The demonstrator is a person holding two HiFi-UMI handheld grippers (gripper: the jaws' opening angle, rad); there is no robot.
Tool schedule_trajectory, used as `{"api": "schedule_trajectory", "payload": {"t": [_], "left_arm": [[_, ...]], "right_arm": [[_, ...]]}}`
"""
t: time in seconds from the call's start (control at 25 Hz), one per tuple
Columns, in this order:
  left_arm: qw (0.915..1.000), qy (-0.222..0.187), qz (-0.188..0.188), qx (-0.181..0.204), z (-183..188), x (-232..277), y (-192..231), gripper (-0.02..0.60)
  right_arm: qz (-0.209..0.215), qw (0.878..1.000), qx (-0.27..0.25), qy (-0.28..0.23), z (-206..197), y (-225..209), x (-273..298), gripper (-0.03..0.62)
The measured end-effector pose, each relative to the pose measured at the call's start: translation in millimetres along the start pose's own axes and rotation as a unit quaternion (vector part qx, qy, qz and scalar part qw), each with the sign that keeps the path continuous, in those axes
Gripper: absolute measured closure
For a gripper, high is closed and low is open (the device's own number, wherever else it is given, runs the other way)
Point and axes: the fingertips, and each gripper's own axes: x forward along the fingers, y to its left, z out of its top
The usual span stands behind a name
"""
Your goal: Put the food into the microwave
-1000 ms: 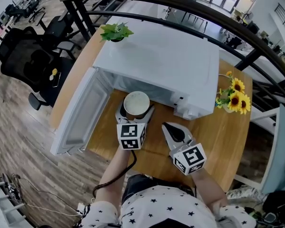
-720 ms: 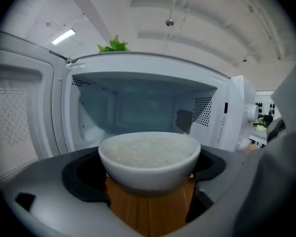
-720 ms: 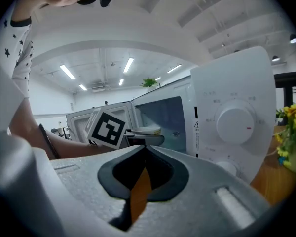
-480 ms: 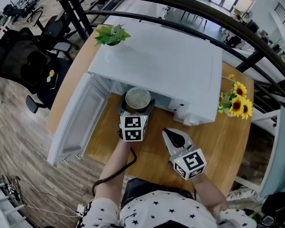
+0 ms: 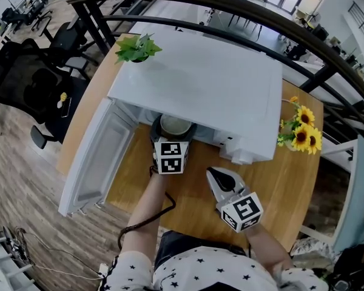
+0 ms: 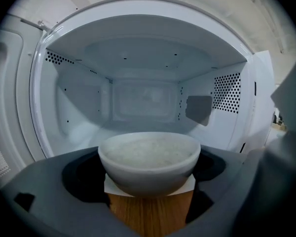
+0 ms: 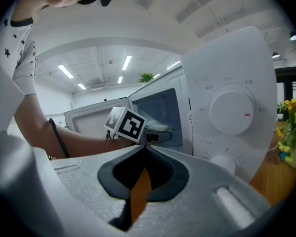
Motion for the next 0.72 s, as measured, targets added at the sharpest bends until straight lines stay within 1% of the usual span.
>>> {"api": "schedule_trajectory", "payload": {"t": [0.08, 0.16, 0.32, 0.72], "left_arm": [[1.0, 0.0, 0.001, 0.002, 1.8, 3.6, -0.2, 0.078], [0.9999, 0.009, 0.003, 0.007, -0.6, 7.9, 0.2, 0.078], [0.9992, 0.018, 0.013, 0.033, -4.5, 12.8, 0.6, 0.078], [0.9993, 0.02, 0.014, 0.03, -4.7, 13.5, 0.3, 0.078]], "right_arm": [[-0.001, 1.0, 0.001, 0.001, -0.4, -0.1, -0.7, 0.589], [-0.001, 1.0, 0.001, 0.0, -0.5, -0.4, -1.2, 0.589], [-0.002, 1.0, 0.001, -0.003, 0.9, -1.0, -2.6, 0.589], [-0.004, 1.0, 0.0, -0.01, 5.1, 3.3, -7.3, 0.589]]}}
